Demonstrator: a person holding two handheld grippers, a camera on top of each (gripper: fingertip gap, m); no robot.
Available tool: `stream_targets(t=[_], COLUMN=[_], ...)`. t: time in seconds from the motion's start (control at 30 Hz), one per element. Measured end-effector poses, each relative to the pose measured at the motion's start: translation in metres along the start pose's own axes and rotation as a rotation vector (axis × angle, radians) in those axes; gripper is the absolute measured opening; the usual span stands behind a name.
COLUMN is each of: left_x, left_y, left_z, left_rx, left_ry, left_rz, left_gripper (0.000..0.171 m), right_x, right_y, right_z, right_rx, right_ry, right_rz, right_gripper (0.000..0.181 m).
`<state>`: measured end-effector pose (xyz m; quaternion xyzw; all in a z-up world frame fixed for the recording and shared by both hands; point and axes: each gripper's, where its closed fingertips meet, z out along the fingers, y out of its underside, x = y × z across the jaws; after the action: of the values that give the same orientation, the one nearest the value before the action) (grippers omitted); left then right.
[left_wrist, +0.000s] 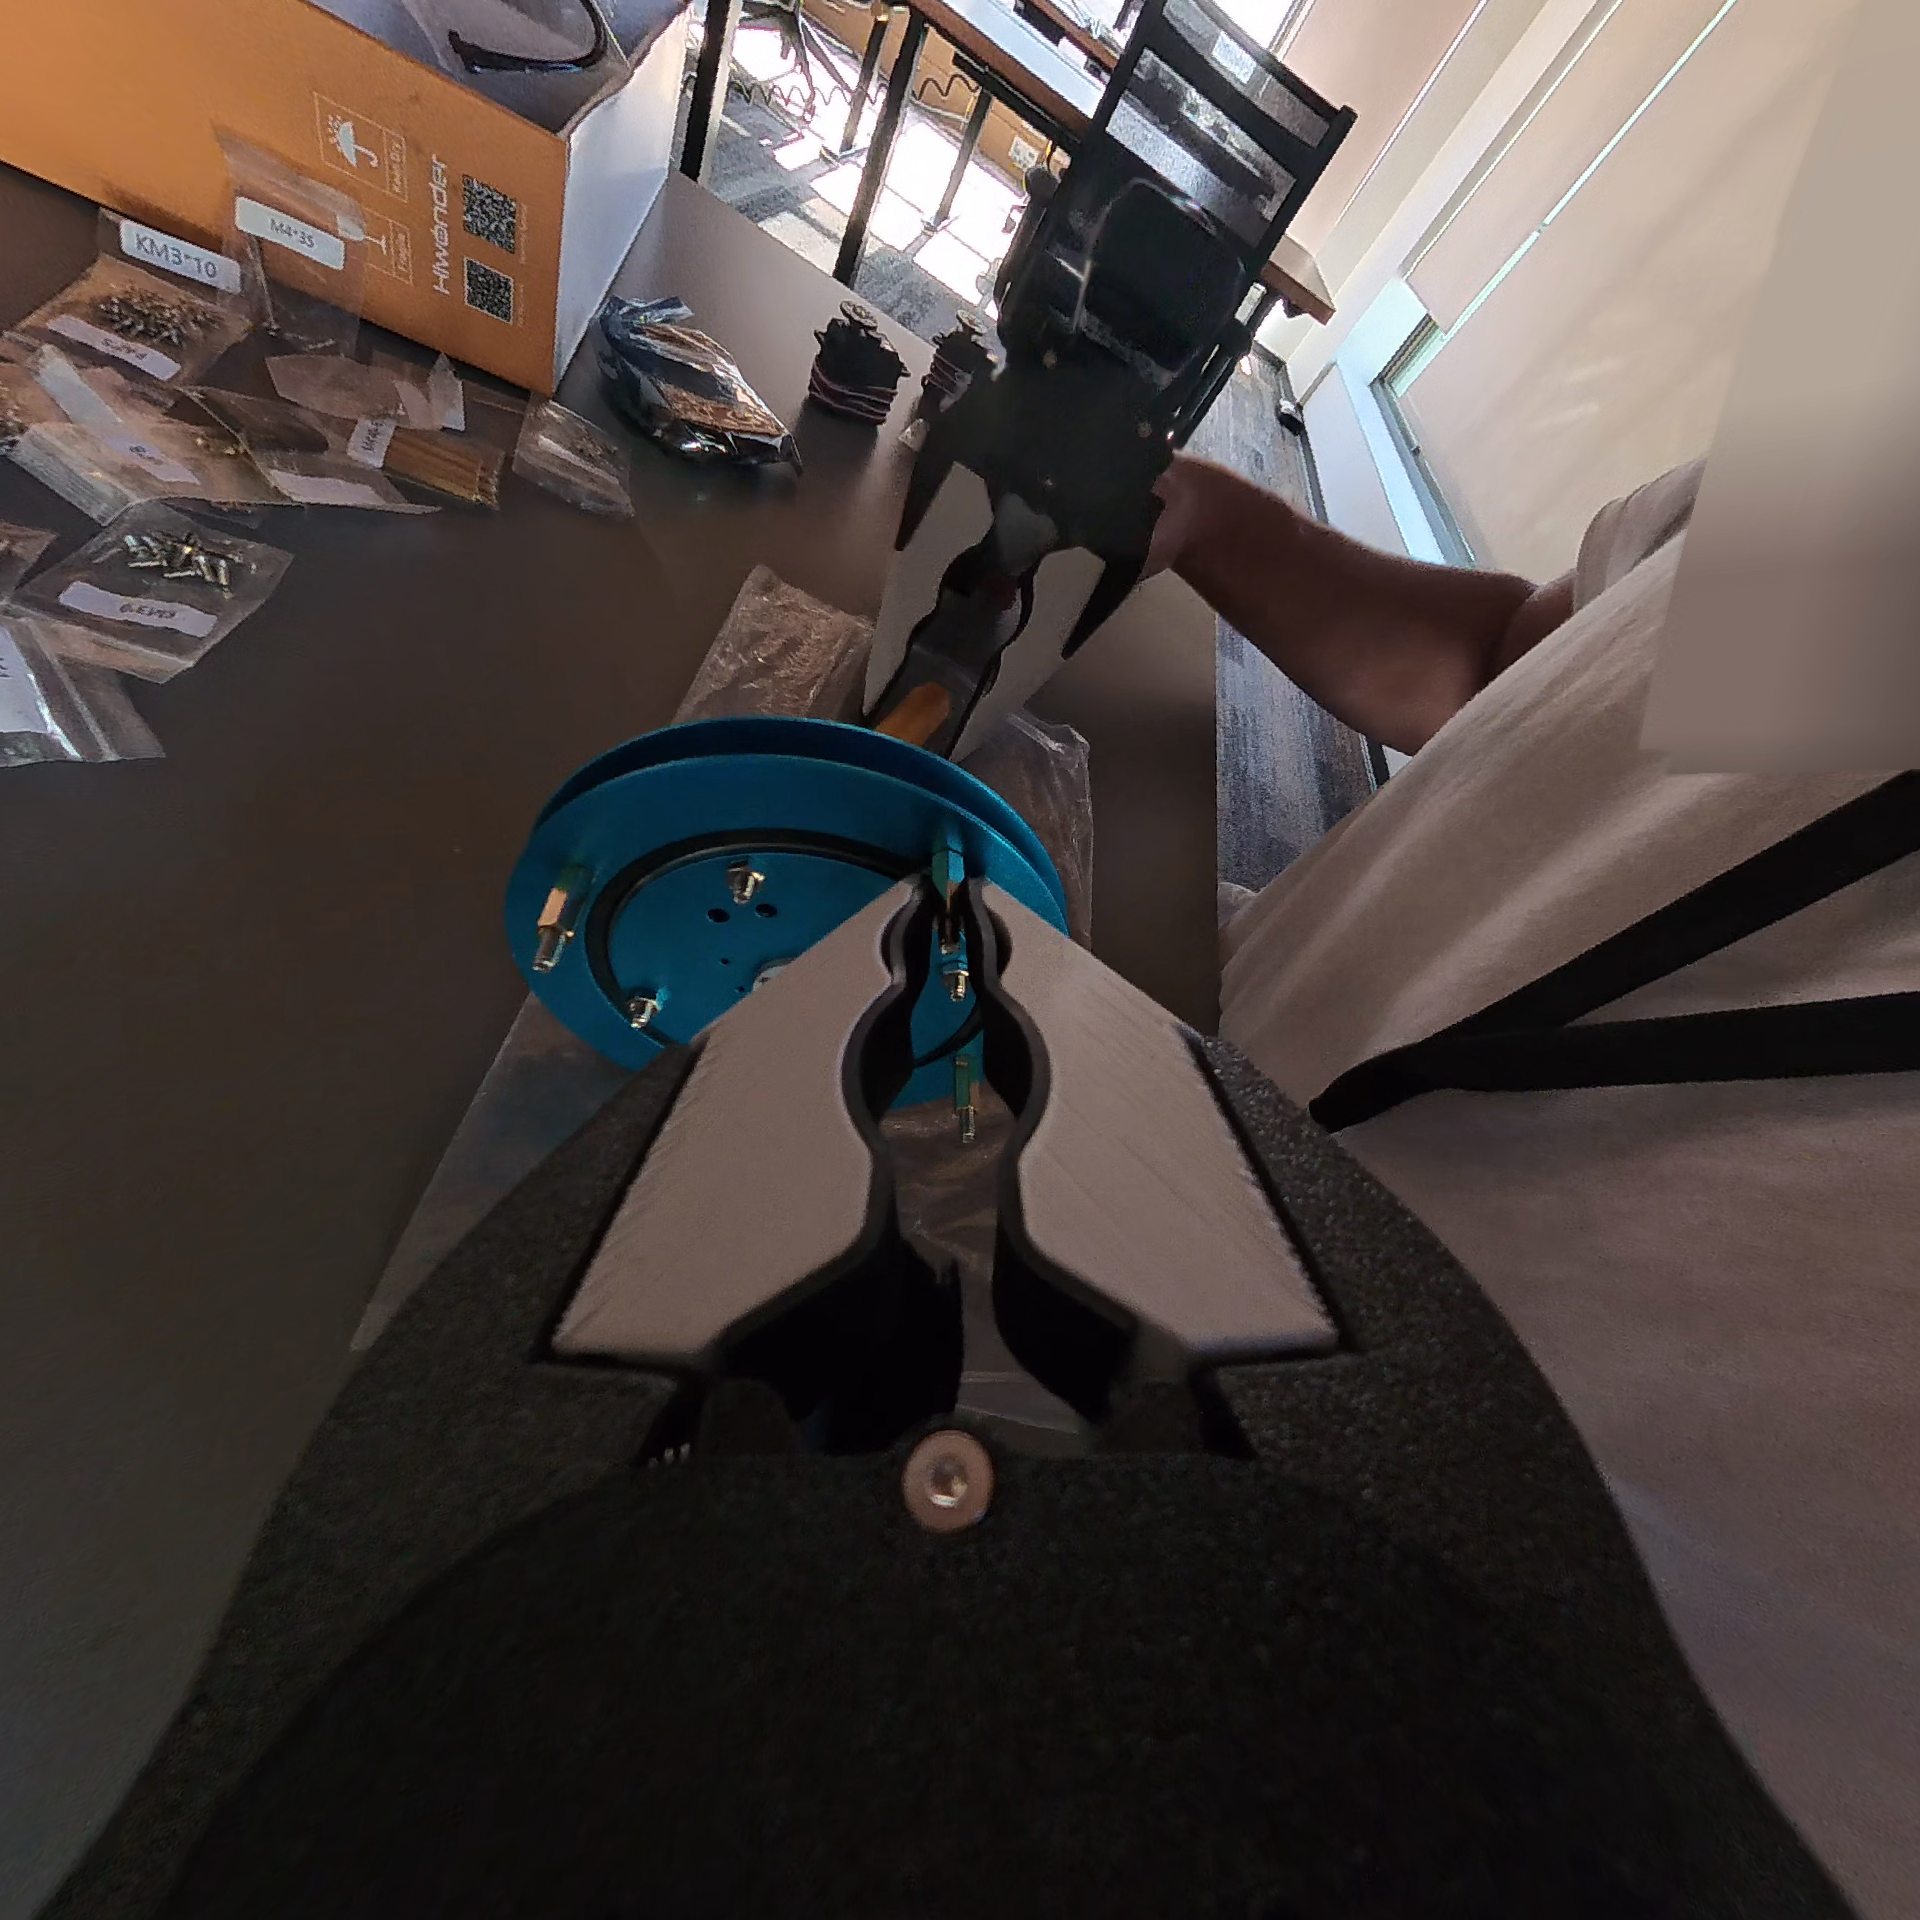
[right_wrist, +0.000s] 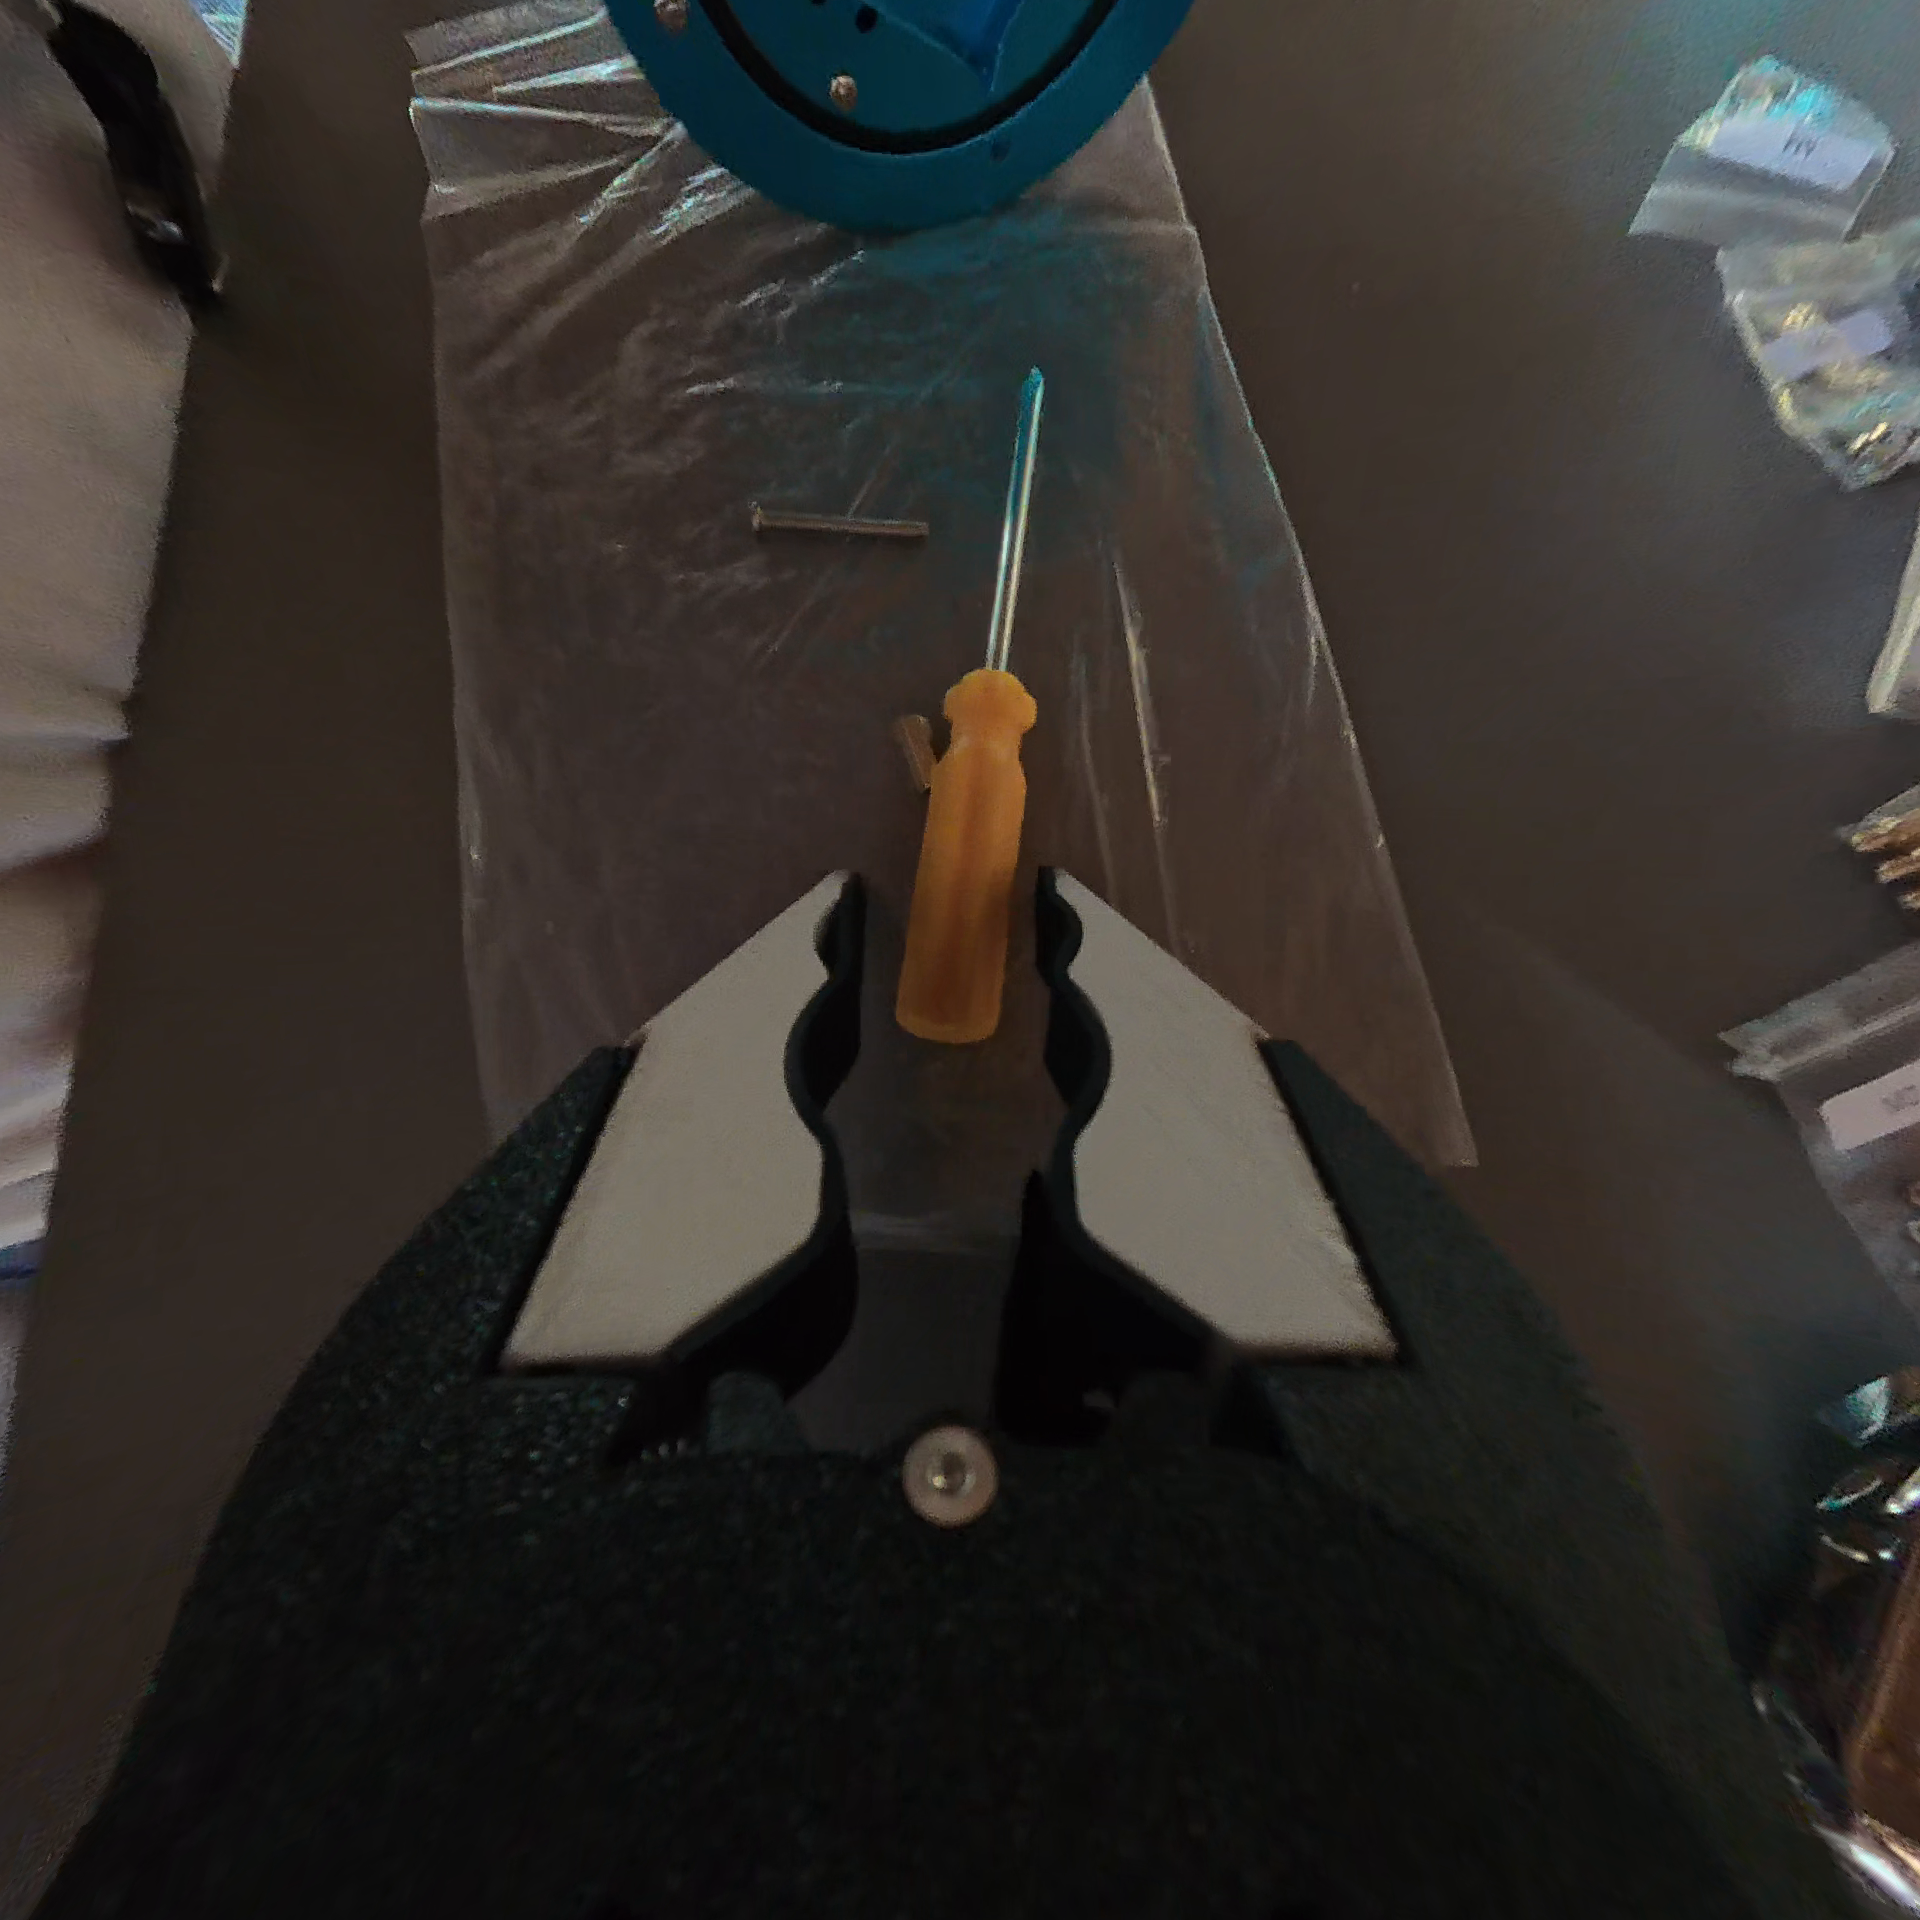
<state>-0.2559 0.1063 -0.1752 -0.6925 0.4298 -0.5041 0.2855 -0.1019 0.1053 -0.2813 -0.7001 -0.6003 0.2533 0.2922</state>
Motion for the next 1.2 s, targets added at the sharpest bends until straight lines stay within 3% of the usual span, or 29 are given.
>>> stream_targets(t=[0.07,0.17,0.3,0.5,0.73,0.8,0.97,1.1,1.2], left_x=[0.000,-0.001,-0.001,0.000,0.000,0.001,0.003,0.004,0.005], left_y=[0.000,0.000,-0.001,0.000,0.000,0.001,0.002,0.002,0.003], left_z=[0.000,0.000,0.001,0.001,0.001,0.001,0.002,0.002,0.003], left_rx=[0.000,0.001,-0.004,-0.014,-0.017,-0.024,-0.034,-0.045,-0.049], left_ry=[-0.004,-0.011,-0.012,-0.008,-0.019,-0.020,-0.009,-0.001,0.006], left_rz=[0.002,0.006,0.013,0.022,0.049,0.061,0.075,0.087,0.101], left_gripper=[0.005,0.004,0.005,0.005,0.005,0.004,0.005,0.004,0.005], right_x=[-0.006,-0.003,-0.005,-0.011,-0.013,-0.018,-0.016,-0.001,0.018], right_y=[-0.002,0.001,-0.003,0.000,0.041,0.042,0.017,0.014,0.016], right_z=[0.002,-0.004,-0.037,-0.120,-0.183,-0.191,-0.182,-0.196,-0.192], right_rx=[0.011,-0.028,-0.104,-0.496,-1.085,-1.211,-1.365,-1.645,-1.759], right_ry=[-0.004,0.055,0.107,0.126,0.014,-0.048,-0.153,-0.154,-0.136], right_rz=[-0.029,-0.027,0.001,0.076,0.246,0.269,0.204,0.219,0.250], right_gripper=[0.021,0.017,0.017,0.017,0.017,0.017,0.017,0.017,0.017])
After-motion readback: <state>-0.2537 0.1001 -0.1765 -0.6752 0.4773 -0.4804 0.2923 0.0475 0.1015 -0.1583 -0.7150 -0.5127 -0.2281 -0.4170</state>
